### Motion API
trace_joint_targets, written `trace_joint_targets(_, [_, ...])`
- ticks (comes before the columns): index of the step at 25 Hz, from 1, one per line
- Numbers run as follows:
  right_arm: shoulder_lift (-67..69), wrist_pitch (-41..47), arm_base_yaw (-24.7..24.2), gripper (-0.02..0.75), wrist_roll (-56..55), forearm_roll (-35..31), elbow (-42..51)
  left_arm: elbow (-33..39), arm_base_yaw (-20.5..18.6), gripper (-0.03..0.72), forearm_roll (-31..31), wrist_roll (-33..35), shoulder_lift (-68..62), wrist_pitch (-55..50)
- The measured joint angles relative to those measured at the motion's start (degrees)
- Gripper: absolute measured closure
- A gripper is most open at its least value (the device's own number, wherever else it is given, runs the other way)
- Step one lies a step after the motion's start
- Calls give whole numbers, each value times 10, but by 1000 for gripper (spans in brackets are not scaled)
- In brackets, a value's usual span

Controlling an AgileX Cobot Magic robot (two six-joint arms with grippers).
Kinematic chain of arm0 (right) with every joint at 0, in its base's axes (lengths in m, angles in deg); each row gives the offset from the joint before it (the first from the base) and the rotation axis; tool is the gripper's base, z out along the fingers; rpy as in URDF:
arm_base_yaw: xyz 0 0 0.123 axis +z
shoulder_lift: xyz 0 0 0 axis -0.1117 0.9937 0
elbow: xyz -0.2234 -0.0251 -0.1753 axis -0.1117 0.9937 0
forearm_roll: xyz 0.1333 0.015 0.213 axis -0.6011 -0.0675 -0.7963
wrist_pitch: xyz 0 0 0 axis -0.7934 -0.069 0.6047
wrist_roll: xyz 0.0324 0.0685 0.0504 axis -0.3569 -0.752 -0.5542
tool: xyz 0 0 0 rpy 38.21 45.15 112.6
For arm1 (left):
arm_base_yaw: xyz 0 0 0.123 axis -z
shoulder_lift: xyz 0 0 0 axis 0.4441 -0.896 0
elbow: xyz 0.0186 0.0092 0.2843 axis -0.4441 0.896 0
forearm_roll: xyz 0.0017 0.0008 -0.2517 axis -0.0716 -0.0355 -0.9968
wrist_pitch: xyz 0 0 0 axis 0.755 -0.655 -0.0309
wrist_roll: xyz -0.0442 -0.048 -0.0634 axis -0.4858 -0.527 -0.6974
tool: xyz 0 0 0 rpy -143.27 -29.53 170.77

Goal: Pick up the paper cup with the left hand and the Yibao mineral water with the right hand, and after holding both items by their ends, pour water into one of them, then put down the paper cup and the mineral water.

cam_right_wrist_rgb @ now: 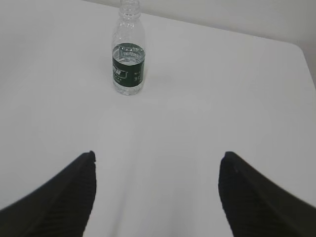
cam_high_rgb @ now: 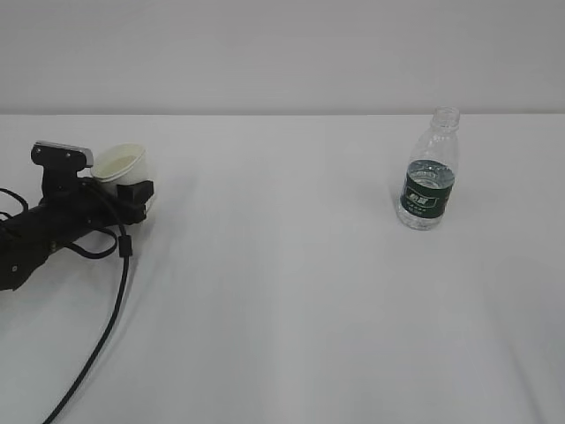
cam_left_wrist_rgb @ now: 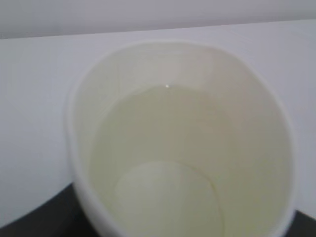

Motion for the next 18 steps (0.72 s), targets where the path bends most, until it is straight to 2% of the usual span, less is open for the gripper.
trace_joint_targets(12, [0, 1, 0, 153, 0, -1, 0, -3, -1, 257, 1, 1, -6, 10])
trace_joint_targets(18, [0, 2, 0, 153, 0, -1, 0, 1, -1, 194, 8, 1, -7, 41])
